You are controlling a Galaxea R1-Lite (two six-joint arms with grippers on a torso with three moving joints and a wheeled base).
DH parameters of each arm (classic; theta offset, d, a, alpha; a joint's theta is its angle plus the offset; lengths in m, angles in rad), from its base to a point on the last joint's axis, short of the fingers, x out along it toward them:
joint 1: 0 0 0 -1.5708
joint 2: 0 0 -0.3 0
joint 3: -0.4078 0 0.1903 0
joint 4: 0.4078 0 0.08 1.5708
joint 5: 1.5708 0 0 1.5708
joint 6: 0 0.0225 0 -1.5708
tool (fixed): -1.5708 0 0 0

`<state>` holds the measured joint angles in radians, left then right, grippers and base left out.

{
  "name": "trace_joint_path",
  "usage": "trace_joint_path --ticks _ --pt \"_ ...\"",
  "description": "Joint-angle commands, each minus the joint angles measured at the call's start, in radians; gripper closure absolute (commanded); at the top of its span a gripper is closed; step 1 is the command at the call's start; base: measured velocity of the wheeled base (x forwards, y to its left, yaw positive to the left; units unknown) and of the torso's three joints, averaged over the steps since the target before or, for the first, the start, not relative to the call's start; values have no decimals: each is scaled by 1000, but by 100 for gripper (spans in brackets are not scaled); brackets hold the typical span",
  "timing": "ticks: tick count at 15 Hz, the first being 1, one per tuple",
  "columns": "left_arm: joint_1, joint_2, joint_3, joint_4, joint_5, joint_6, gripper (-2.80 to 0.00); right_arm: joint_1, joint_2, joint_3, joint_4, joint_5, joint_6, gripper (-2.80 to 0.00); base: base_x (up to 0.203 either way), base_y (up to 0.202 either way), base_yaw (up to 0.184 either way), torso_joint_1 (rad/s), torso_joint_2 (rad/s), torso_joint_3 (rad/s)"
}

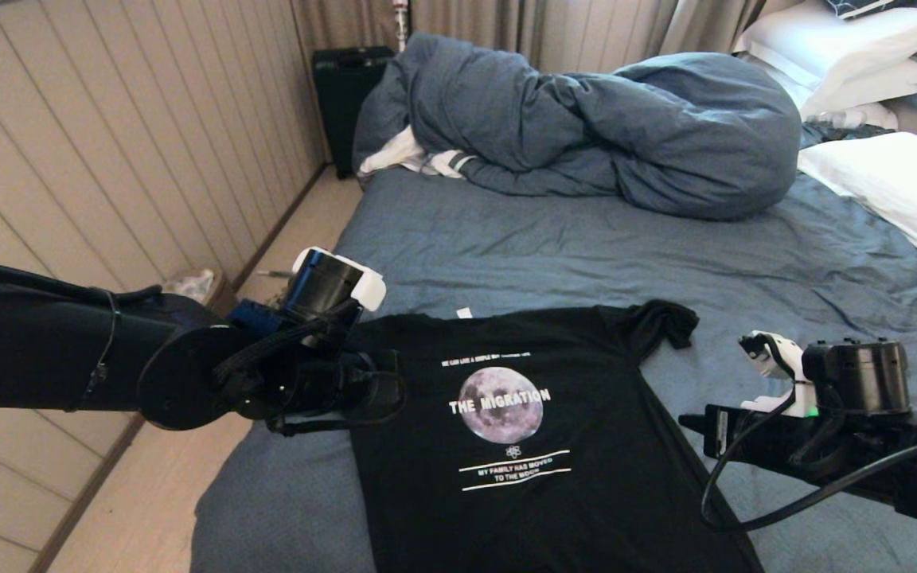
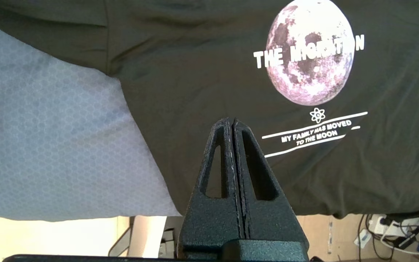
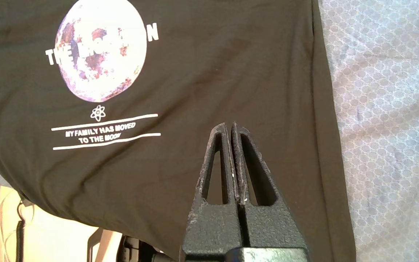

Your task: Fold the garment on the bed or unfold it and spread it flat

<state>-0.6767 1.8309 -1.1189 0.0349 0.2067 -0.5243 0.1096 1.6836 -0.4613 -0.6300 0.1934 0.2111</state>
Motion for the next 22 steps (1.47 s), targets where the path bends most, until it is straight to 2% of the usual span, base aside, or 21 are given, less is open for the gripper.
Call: trace_joint_path --ticks 1,9,14,18,22 --pt "2 -1 -1 -1 2 -2 0 1 -1 1 -4 1 1 0 0 0 0 0 0 0" --pt "8 -41 9 -1 8 3 0 1 -63 10 -2 1 -1 0 0 0 0 0 0 0" --pt "20 -234 74 3 53 18 0 -30 -192 25 22 -6 -10 0 0 0 0 0 0 0" --pt "27 -520 227 3 175 53 0 -49 -485 39 240 -23 -42 0 0 0 0 0 0 0" --pt "66 -761 369 43 230 80 0 -66 -711 43 464 -85 -48 0 0 0 0 0 0 0"
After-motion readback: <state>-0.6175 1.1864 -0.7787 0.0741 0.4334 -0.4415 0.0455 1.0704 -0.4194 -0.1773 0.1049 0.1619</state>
